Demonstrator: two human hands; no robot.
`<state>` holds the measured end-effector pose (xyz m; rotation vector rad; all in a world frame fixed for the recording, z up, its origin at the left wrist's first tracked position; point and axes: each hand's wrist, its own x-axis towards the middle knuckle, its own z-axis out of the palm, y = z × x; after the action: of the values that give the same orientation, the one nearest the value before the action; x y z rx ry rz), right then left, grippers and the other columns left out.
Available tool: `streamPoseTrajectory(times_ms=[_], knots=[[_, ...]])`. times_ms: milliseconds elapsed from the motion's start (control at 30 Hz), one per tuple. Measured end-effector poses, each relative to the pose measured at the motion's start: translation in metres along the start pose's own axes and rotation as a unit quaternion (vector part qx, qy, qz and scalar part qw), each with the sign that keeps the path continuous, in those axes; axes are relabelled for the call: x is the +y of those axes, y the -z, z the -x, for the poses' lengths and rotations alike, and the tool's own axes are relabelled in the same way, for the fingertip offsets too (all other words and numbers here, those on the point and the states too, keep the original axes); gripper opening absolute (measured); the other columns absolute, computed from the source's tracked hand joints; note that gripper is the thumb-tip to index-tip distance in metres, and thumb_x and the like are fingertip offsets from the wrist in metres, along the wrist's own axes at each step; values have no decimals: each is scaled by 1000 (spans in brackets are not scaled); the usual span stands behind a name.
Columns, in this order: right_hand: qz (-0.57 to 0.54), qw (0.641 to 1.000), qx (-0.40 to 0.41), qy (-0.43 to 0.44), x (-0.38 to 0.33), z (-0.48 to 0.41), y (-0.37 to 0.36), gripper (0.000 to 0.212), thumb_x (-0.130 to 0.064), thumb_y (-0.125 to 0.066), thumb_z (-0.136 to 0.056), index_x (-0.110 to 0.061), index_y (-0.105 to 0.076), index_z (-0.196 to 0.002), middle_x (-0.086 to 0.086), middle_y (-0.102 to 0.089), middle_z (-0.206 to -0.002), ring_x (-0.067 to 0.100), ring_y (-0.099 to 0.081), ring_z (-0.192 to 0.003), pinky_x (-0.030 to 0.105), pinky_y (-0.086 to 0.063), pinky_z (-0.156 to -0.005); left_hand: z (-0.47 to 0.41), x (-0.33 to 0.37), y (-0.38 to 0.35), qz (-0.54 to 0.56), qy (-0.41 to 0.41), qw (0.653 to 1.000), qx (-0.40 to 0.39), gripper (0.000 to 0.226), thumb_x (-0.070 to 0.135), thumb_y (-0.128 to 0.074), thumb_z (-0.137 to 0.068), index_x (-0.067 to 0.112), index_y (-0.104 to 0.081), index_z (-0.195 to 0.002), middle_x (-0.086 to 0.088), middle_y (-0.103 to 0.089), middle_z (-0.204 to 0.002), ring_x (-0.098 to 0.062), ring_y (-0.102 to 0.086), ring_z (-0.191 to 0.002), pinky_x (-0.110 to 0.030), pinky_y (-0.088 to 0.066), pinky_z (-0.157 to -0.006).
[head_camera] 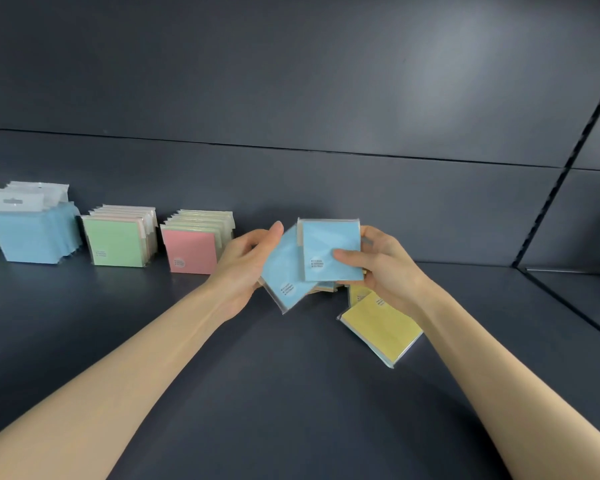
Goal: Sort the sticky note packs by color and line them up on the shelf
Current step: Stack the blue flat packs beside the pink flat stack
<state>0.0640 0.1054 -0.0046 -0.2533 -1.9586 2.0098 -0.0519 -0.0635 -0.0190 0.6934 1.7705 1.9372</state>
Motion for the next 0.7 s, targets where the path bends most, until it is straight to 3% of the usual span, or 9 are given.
streamPoseTrajectory(times_ms=[67,167,233,300,500,633,700], knots=[[12,1000,6,-2,2,0,-3,37,-2,-64,-85,-7,-52,-119,5,-69,-107,23,-69,-96,37,-59,-77,1,0,1,5,9,998,-64,50,52,-54,-83,6,-62,-101,-7,-64,-95,-18,-60,-88,-29,-49,-79],[27,999,32,5,3,-1,-4,40,-3,-66,-85,-7,-50,-121,4,-70,-106,23,-70,-95,41,-59,-78,4,2,-1,69,18,992,-101,50,28,-67,-73,9,-58,-119,-7,-67,-113,-18,-66,-101,-30,-54,-81],[40,998,39,9,3,-1,-3,41,-6,-68,-84,-8,-49,-122,6,-69,-109,23,-70,-95,43,-59,-78,5,4,-3,107,22,989,-97,55,12,-71,-68,5,-55,-120,-9,-67,-112,-21,-68,-99,-30,-57,-76],[63,997,37,12,3,0,-3,43,-9,-69,-84,-10,-50,-122,8,-68,-112,22,-69,-96,42,-59,-79,6,3,-4,121,11,988,-96,55,8,-70,-68,1,-54,-120,-12,-67,-115,-25,-67,-102,-33,-57,-82],[179,983,14,28,4,2,-11,44,-14,-74,-80,-20,-52,-118,5,-64,-114,22,-64,-104,41,-56,-86,4,-1,-5,45,-38,994,-96,38,-3,-62,-85,8,-59,-121,-8,-67,-117,-21,-65,-107,-31,-54,-89],[150,988,14,22,-1,3,-8,35,-9,-69,-83,-10,-54,-114,4,-65,-110,19,-69,-93,30,-59,-72,3,-3,-6,12,-61,997,-44,34,1,-66,-84,16,-62,-114,-2,-70,-109,-15,-67,-101,-28,-54,-87],[142,988,46,36,-1,2,-7,32,-4,-69,-83,-5,-54,-111,5,-67,-104,18,-69,-87,28,-59,-67,0,-6,-7,-34,-78,996,-2,29,9,-67,-85,19,-63,-112,3,-71,-102,-8,-66,-95,-17,-50,-81]])
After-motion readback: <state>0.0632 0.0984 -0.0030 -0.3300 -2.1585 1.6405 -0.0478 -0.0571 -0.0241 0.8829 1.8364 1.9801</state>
